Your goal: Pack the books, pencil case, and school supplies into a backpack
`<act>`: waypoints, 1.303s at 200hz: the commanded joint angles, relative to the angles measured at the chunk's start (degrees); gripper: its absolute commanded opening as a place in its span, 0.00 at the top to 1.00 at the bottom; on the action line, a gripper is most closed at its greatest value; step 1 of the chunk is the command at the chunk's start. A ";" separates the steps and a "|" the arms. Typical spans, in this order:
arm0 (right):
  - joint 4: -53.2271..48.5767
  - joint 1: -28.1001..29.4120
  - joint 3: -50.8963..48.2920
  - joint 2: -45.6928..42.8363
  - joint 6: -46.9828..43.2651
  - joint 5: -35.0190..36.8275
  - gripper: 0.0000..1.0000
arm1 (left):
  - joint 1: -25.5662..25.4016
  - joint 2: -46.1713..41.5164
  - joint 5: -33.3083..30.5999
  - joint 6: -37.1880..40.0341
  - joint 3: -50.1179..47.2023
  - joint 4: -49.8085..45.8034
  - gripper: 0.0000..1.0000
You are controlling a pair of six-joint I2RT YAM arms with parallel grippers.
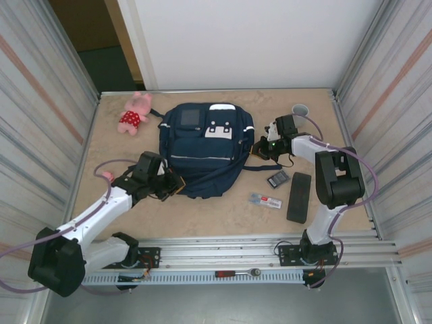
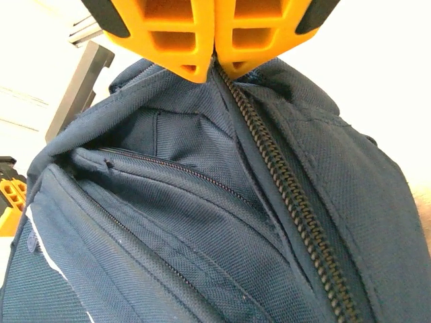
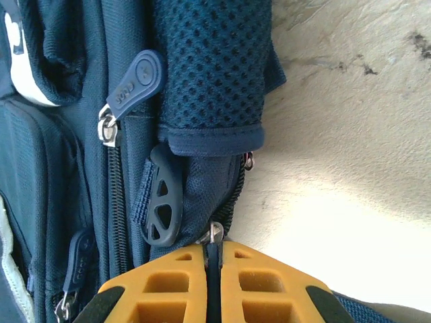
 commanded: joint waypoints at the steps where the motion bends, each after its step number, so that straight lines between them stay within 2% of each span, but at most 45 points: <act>1: 5.02 -5.58 3.06 1.35 2.10 10.83 1.00 | 1.00 -2.38 -1.47 1.86 -1.23 -9.56 1.00; 24: 4.77 -6.26 3.55 1.56 1.74 9.76 1.00 | 1.00 -2.42 -1.55 1.88 -1.37 -9.62 1.00; 48: 6.09 -5.42 1.57 -1.12 0.33 5.58 1.00 | 1.00 -1.99 -2.03 1.62 -1.04 -8.27 1.00; 66: 4.95 -4.11 -0.72 -5.38 -0.55 6.46 0.76 | 0.91 -1.31 -2.85 2.05 -0.33 -6.91 1.00; 77: 3.69 -3.65 -1.98 -8.14 -0.37 6.25 0.62 | 0.91 -0.99 -3.13 2.23 0.00 -5.89 0.91; 90: 1.99 -2.56 -4.06 -12.41 -0.02 7.88 0.54 | 0.70 -0.68 -3.42 2.28 0.43 -4.41 0.78; 101: 0.15 -1.20 -5.66 -16.16 0.56 9.97 0.50 | 0.33 -0.39 -3.64 2.29 0.69 -3.30 0.74; 127: -4.51 4.62 -8.75 -24.42 5.64 15.57 0.48 | -1.50 0.52 -4.63 2.27 0.81 -1.09 0.66; 146: -7.08 11.77 -10.45 -28.07 11.85 20.63 0.47 | -3.32 1.32 -5.46 2.66 1.72 0.03 0.58; 168: -6.40 20.56 -12.74 -28.59 21.05 24.90 0.46 | -4.44 1.49 -6.47 2.61 1.94 1.96 0.52; 189: -5.49 26.09 -13.72 -26.29 28.21 27.40 0.44 | -4.44 1.65 -6.70 2.93 1.89 3.13 0.51; 215: -0.88 28.94 -14.15 -22.78 32.96 26.74 0.39 | -4.45 1.74 -6.79 3.29 1.85 3.13 0.51; 260: 4.24 29.15 -11.31 -16.07 34.34 24.20 0.32 | -4.59 1.40 -6.88 4.25 1.54 3.05 0.51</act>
